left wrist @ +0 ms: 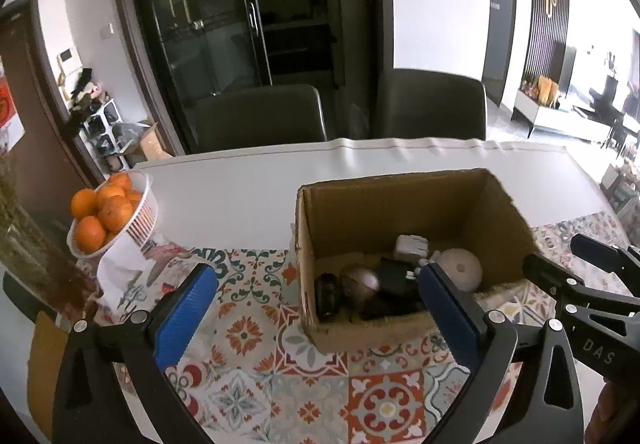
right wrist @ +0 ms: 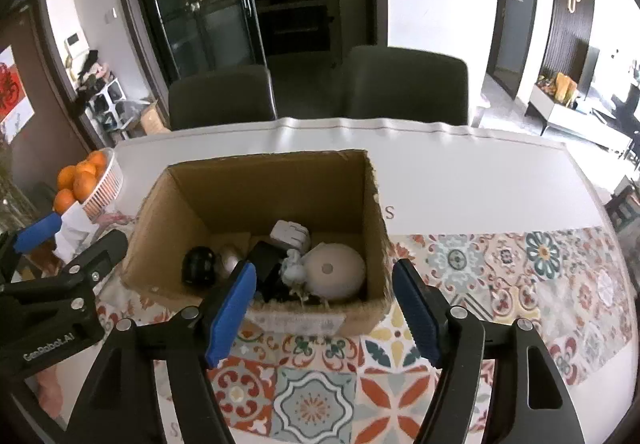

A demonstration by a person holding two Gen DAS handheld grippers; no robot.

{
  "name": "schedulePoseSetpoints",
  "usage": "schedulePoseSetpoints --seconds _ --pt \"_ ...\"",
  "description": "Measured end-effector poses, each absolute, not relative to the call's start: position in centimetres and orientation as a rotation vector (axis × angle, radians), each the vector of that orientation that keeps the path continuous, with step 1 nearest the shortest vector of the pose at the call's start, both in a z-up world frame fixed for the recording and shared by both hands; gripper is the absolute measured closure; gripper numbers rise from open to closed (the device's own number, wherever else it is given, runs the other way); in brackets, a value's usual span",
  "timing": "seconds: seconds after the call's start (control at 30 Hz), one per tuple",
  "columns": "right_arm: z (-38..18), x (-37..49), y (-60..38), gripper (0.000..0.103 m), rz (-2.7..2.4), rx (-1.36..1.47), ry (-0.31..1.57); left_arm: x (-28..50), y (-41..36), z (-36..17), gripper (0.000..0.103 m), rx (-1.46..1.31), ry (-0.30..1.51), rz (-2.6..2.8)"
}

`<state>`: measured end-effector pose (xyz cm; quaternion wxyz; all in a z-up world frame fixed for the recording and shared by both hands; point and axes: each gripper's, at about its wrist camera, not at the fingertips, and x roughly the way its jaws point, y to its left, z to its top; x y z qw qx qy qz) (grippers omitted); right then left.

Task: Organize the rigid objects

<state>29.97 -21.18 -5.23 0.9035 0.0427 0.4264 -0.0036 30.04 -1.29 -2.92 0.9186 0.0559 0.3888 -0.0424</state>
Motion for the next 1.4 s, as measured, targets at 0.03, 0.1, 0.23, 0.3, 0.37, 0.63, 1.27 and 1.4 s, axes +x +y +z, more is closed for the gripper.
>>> schedulePoseSetpoints --seconds 0.03,0.1,0.23,0.3,0.37,0.63,1.27,1.4 --pt "-4.8 29.3 -21.2 0.031 -0.014 0.087 0.868 29.5 -1.2 -2.6 0.000 0.109 0.794 -0.089" --pt "-3.9 27.8 -21.1 0.029 -0.023 0.081 0.840 28.1 -1.1 -2.0 0.000 0.107 0.778 -0.086" --pt "-2.0 24.7 -21.1 0.026 -0.055 0.066 0.777 25.5 -0.9 -0.6 0.000 0.104 0.734 -0.085" --pt "-1.2 23.4 -21.2 0.025 -0.072 0.063 0.758 24.2 -0.7 0.2 0.000 0.102 0.711 -0.085" --pt "-0.6 22.4 -21.0 0.024 -0.078 0.062 0.742 23.1 -0.6 0.8 0.000 0.100 0.690 -0.090" --pt "1.6 18.1 -20.6 0.022 -0.080 0.052 0.691 19.0 -0.1 2.7 0.000 0.103 0.630 -0.095" --pt "4.3 12.7 -20.1 0.018 -0.079 0.058 0.605 14.0 0.2 5.4 0.000 0.094 0.538 -0.119" --pt "4.7 12.3 -19.9 0.018 -0.082 0.047 0.594 13.9 0.3 5.4 0.000 0.093 0.536 -0.119"
